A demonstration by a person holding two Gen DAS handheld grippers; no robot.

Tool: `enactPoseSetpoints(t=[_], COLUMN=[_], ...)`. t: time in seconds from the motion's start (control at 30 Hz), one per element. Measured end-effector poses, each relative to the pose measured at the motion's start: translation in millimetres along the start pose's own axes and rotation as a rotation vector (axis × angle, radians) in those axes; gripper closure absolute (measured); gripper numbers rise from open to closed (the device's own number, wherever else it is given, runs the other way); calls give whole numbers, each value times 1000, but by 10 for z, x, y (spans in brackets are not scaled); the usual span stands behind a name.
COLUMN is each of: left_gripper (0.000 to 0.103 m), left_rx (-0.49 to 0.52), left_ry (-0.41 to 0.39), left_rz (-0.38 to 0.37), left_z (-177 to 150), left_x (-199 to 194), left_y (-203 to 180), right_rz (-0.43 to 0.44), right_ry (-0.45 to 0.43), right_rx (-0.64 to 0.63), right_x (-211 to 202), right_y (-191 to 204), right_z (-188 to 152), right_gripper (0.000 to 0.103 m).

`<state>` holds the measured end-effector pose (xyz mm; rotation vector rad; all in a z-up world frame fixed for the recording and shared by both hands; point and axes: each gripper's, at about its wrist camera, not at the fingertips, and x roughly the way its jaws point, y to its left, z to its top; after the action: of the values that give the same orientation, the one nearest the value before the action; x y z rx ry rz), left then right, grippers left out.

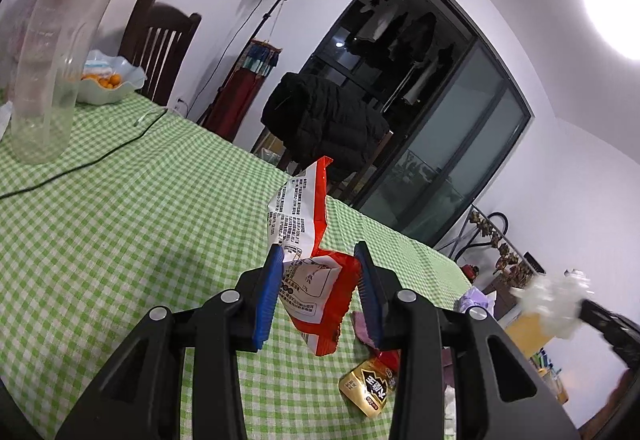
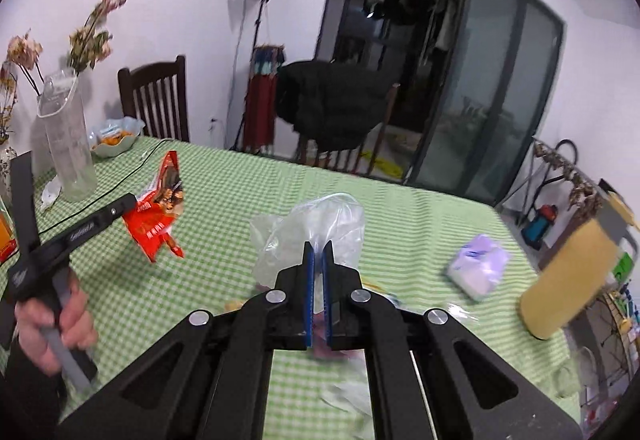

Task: Collect trash
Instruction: 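Carry both items to the trash bag and open both tools to drop them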

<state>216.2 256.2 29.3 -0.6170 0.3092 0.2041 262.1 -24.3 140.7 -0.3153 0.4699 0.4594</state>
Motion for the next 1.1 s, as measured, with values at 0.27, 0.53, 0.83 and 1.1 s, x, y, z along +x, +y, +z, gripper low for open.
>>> enactPoseSetpoints(t=[0.27,0.53,0.83,1.1], left_gripper=[69,69,69,69], left_rx=[127,197,438,616], left_ry=[-1,4,19,180], left_rz=[-11,-87,-320,-597], left_z=[-118,-157,-625,-1716], left_x=[1,-154,-695,-1012], left_y=[-262,-739,-2298,-3679], right_rz=[-163,-351,-494,-621], right_ry=[-56,-43,5,103], right_rx=[141,300,528,701], right_x=[-941,-1908,-2707,-3411], right_y=[-943,-1804,-2502,-2984], right_z=[-660,-1686,-2929,-3959], right_gripper=[99,99,99,99])
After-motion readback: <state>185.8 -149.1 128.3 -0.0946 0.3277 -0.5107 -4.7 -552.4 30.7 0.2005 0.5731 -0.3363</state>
